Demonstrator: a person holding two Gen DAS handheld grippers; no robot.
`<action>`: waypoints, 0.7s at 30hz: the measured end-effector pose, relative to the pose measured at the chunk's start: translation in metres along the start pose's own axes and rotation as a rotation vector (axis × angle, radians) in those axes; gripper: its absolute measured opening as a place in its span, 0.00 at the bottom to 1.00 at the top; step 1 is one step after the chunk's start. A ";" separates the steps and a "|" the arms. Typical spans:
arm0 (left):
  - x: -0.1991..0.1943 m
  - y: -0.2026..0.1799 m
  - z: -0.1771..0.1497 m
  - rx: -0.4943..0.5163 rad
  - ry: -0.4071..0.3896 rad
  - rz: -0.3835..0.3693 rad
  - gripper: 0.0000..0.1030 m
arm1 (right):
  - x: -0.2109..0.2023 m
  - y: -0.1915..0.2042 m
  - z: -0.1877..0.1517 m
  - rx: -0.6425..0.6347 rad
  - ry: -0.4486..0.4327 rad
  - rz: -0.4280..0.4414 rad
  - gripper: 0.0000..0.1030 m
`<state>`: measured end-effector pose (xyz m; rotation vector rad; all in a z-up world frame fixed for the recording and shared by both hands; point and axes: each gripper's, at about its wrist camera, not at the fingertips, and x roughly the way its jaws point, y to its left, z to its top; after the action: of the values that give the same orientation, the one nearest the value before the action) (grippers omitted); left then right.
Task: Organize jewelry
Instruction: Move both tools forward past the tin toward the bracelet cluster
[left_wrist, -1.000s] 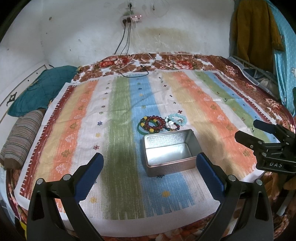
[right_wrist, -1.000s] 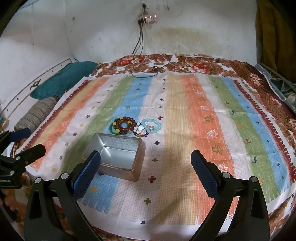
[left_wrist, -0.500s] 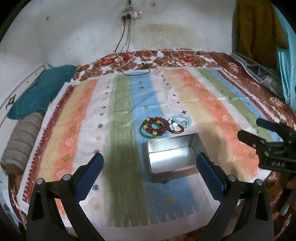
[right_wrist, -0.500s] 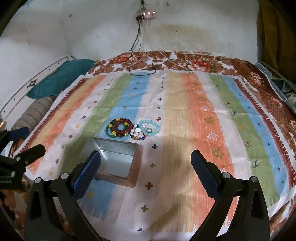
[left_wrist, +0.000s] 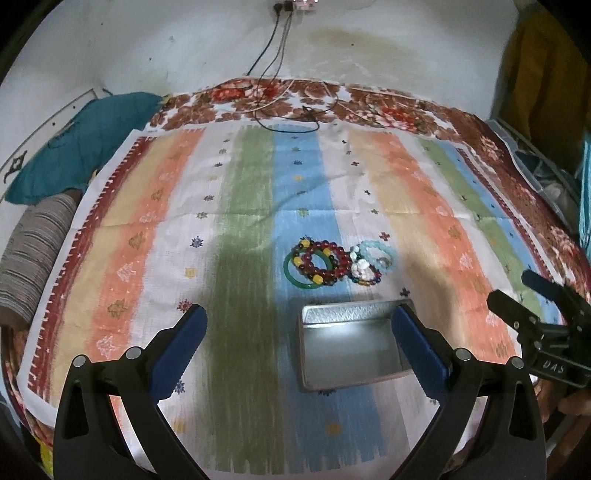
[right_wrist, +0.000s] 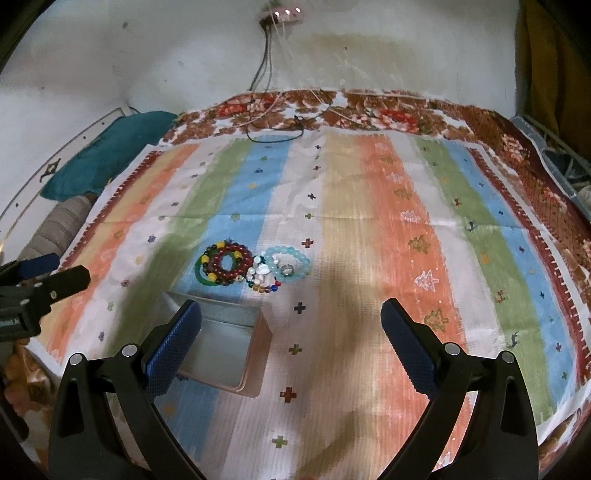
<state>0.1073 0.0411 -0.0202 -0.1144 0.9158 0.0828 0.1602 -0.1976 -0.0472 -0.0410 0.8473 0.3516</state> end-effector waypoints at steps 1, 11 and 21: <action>0.003 0.000 0.003 -0.006 0.006 0.004 0.95 | 0.002 -0.001 0.002 0.004 0.004 -0.003 0.96; 0.029 0.000 0.022 -0.019 0.053 0.004 0.95 | 0.020 -0.005 0.014 0.012 0.030 -0.019 0.96; 0.060 0.003 0.034 -0.036 0.106 0.003 0.95 | 0.044 -0.006 0.026 0.019 0.070 -0.047 0.96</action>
<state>0.1700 0.0495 -0.0476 -0.1519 1.0204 0.0970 0.2075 -0.1865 -0.0634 -0.0557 0.9179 0.2992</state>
